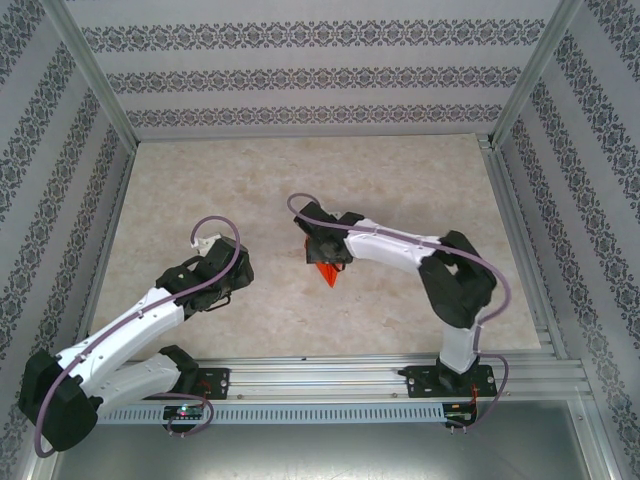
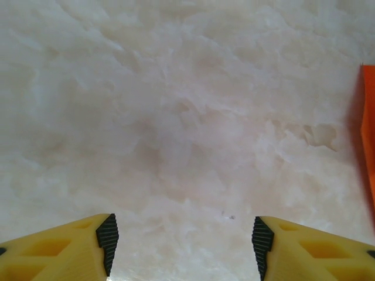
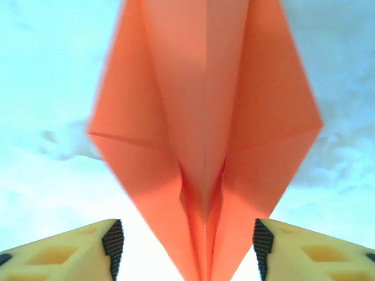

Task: Fold a paper plane with a square sheet of paper (pick it up from the middle)
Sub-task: Move a paper plane to the center of the table, then reset both arms

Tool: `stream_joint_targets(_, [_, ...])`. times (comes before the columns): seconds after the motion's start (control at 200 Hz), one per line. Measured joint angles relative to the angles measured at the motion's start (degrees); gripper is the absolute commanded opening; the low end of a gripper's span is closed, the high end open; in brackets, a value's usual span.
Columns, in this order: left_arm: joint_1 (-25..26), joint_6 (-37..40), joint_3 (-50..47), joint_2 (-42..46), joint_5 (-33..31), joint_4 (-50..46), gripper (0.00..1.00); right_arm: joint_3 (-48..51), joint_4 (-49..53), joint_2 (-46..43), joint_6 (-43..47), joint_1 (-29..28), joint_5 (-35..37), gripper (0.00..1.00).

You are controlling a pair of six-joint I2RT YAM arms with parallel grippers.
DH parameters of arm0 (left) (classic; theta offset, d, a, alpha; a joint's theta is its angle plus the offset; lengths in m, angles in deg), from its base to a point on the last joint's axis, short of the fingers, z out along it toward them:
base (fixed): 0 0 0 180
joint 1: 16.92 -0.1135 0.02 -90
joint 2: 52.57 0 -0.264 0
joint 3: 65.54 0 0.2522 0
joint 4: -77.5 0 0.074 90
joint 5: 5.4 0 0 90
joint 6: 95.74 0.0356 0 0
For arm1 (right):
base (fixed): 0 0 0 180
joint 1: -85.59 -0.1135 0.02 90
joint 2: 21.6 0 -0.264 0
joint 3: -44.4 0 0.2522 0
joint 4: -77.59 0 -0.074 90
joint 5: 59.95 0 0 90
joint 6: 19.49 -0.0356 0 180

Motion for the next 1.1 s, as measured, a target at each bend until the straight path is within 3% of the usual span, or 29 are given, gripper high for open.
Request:
stream_joint_targets(0.055, [0.00, 0.90, 0.00, 0.44, -1.44, 0.00, 0.72, 0.20, -0.11, -3.96, 0.59, 0.00, 0.07, 0.79])
stream_joint_targets(0.215, [-0.42, 3.48, 0.00, 0.87, -5.44, 0.00, 0.78, 3.82, -0.37, -16.46, 0.90, 0.00, 3.98, 0.81])
stream_joint_targets(0.305, [-0.74, 5.49, 0.00, 0.72, -8.26, 0.11, 0.97, 8.96, -1.05, -24.65, 1.81, 0.02, 9.14, 0.85])
stream_joint_targets(0.4, [-1.68, 9.27, 0.00, 0.11, -11.89, 1.01, 1.00, 16.20, -2.56, -34.42, 4.26, 1.16, 15.52, 0.92])
stream_joint_targets(0.51, [-6.03, 13.84, 0.59, -2.10, -13.81, 2.95, 1.00, 22.77, -3.72, -43.63, 7.98, 5.86, 21.40, 0.97])
stream_joint_targets(0.595, [-10.69, 15.85, 0.74, -4.26, -14.64, 5.22, 1.00, 26.80, -5.22, -48.35, 11.28, 12.63, 22.47, 0.97])
stream_joint_targets(0.754, [-15.32, 19.87, -2.10, -6.08, -21.03, 14.14, 1.00, 32.98, -8.22, -51.39, 17.99, 23.89, 23.08, 0.98])
stream_joint_targets(0.944, [-20.79, 24.70, -4.50, -10.86, -25.49, 23.93, 1.00, 42.29, -18.86, -52.26, 27.02, 31.52, 20.76, 0.97])
stream_joint_targets(1.099, [-23.34, 31.06, -4.96, -18.34, -26.10, 34.73, 1.00, 45.92, -28.41, -46.03, 31.43, 35.60, 17.86, 0.97])
